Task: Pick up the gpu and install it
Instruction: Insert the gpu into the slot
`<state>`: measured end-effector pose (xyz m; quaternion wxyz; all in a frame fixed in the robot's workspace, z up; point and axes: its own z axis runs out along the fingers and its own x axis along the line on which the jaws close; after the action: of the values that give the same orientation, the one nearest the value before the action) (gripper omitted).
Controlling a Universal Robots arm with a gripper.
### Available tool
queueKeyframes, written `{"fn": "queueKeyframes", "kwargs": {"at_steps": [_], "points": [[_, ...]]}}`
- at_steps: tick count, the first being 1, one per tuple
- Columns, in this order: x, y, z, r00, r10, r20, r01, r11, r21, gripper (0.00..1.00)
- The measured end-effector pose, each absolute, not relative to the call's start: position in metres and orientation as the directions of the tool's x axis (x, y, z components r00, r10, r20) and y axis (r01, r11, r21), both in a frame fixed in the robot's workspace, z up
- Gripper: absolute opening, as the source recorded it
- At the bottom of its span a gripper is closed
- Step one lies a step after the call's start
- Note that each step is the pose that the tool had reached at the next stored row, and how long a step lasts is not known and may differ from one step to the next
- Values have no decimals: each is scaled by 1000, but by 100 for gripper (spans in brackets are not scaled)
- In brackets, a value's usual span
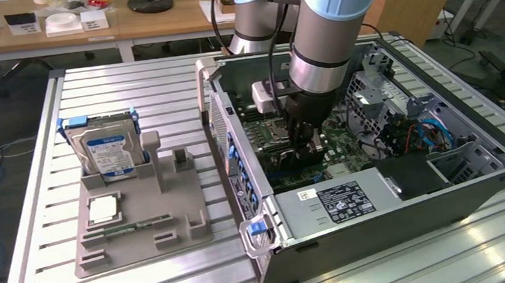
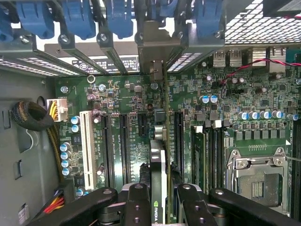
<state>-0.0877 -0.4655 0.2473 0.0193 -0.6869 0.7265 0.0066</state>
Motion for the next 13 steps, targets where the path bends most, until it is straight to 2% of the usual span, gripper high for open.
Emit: {"fn": "queueKeyframes", "kwargs": {"at_steps": [13], "points": [[-88,-465,246,-66,-997,-37,-998,67,-17,27]]}}
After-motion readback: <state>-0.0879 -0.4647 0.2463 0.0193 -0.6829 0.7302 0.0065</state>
